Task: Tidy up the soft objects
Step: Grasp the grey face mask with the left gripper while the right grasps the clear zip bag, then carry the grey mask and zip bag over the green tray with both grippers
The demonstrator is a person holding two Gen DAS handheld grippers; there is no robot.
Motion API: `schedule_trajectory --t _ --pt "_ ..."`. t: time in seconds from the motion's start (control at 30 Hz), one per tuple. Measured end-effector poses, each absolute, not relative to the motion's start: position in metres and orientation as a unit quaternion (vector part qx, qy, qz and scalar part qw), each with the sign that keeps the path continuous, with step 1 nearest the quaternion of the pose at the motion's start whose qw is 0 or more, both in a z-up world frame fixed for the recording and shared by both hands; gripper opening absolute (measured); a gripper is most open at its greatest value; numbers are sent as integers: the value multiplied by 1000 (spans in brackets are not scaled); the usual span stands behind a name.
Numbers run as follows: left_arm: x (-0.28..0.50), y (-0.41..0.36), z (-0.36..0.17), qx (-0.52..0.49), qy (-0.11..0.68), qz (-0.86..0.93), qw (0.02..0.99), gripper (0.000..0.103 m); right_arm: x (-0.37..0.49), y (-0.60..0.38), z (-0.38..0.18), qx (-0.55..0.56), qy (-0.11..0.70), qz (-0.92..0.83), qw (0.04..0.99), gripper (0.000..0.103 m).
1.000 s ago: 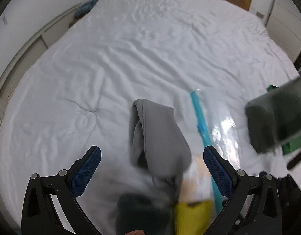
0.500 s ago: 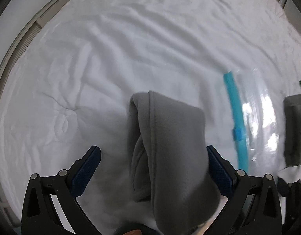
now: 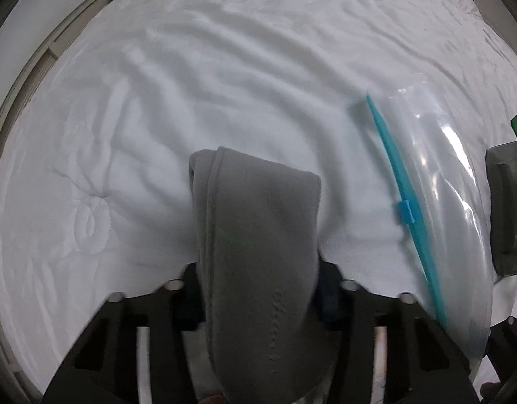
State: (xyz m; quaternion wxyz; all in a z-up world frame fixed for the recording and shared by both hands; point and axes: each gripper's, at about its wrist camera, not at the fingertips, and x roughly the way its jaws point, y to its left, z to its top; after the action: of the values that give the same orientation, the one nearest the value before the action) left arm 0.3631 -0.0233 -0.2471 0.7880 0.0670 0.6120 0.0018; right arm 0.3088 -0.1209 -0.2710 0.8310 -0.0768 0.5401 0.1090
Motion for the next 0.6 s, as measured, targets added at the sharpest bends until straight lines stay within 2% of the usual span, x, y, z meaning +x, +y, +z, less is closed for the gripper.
schedule_trajectory --t 0.1,0.17,0.6 --pt "364 -21 -245 61 608 7 792 23 304 -123 -268 -80 533 111 835 8" --pt "364 -17 -246 55 605 7 795 21 300 -123 -264 -80 530 111 837 8" --pt "335 10 -200 -2 552 -5 834 19 277 -138 -220 -70 488 102 864 8"
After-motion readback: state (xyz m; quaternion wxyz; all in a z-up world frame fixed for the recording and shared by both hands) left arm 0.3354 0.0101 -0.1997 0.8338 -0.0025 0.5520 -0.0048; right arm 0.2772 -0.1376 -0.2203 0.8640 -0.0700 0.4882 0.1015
